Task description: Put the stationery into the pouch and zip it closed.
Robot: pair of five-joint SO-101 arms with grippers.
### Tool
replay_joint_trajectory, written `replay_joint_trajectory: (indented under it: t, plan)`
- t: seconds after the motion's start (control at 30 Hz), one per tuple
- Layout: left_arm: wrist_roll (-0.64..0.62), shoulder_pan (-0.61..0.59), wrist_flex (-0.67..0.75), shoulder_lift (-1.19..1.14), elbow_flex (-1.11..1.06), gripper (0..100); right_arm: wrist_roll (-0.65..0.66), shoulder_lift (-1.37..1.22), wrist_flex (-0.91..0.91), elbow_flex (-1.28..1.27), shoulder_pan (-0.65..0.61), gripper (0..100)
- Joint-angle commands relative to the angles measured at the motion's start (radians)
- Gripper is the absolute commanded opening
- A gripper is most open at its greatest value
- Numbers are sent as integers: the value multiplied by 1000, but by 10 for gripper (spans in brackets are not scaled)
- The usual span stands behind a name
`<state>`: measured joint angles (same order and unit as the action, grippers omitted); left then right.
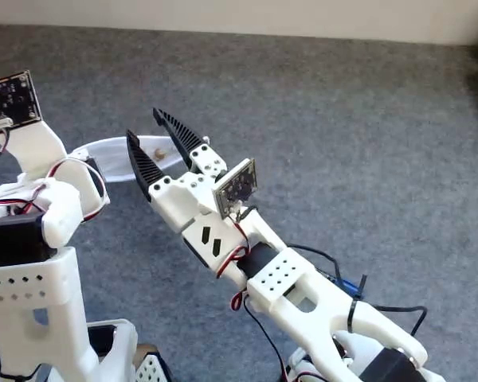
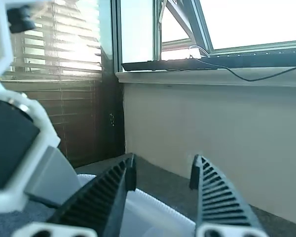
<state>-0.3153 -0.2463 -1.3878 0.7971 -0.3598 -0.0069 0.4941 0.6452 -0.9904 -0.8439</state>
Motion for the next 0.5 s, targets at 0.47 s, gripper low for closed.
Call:
replay_joint_trajectory:
  t: [0.47]
  plan:
    - [9,-21,18,16,7,7,-15,291,-348,16,-4,170]
